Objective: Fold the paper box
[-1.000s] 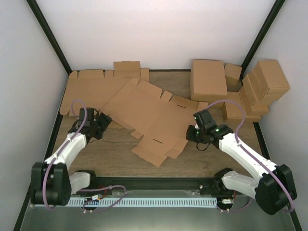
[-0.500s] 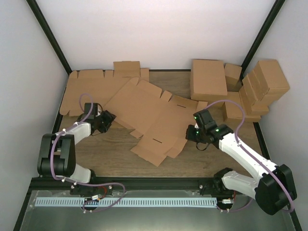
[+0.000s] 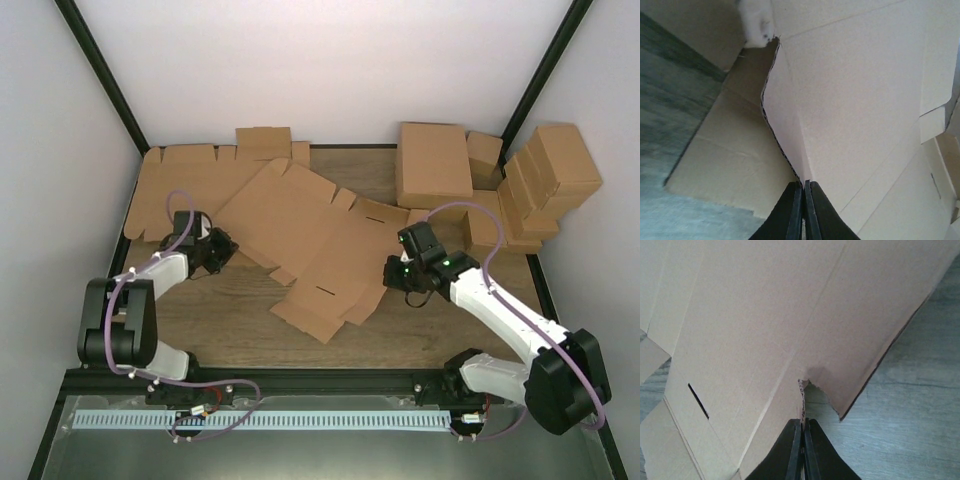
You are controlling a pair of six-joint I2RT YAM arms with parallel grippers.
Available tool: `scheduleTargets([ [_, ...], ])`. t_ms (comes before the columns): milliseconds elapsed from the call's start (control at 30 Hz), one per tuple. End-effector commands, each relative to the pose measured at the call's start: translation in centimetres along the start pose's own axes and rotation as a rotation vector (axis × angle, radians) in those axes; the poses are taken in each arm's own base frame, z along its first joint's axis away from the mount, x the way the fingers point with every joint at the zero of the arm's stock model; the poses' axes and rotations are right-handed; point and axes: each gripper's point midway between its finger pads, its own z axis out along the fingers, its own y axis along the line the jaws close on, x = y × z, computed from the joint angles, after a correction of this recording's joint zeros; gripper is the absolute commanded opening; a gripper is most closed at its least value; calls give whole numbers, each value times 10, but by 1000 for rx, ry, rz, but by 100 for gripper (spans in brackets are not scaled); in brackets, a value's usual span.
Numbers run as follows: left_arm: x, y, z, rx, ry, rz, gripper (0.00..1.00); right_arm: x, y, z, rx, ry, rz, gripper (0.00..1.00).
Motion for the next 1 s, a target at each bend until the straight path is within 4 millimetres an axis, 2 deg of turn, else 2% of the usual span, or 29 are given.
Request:
scheduleTargets([
  [0, -2, 7, -27, -78, -59, 79, 4, -37, 26, -18, -44, -92, -67, 3],
  [100, 0, 14, -55, -126, -125, 116, 4, -47, 33, -26, -53, -124, -114, 3],
  [200, 20, 8, -74, -46, -119, 102, 4, -59, 45, -37, -80, -156, -158, 3],
  [333, 58, -2, -90, 102, -63, 74, 4, -74, 68, -49, -134, -176, -226, 2],
  [467, 91, 4, -103, 146, -17, 37, 4, -95, 89, -62, -153, -192, -277, 1],
  [633, 118, 7, -110, 198, 20, -1, 8, -108, 102, -67, -142, -166, -351, 1],
  [667, 121, 7, -111, 201, 19, 5, 13, -108, 103, -64, -135, -149, -362, 1],
  [700, 123, 6, -112, 204, 21, 19, 22, -108, 104, -62, -129, -137, -377, 1],
  [767, 126, 1, -114, 216, 30, 52, 58, -108, 103, -57, -113, -105, -399, 1],
  [800, 127, -3, -117, 226, 36, 73, 72, -108, 103, -55, -100, -91, -409, 1],
  [867, 125, -12, -122, 230, 38, 108, 84, -108, 103, -50, -72, -68, -432, 1],
  [967, 113, -32, -138, 229, -11, 190, 91, -110, 105, -49, -39, -62, -449, 1],
])
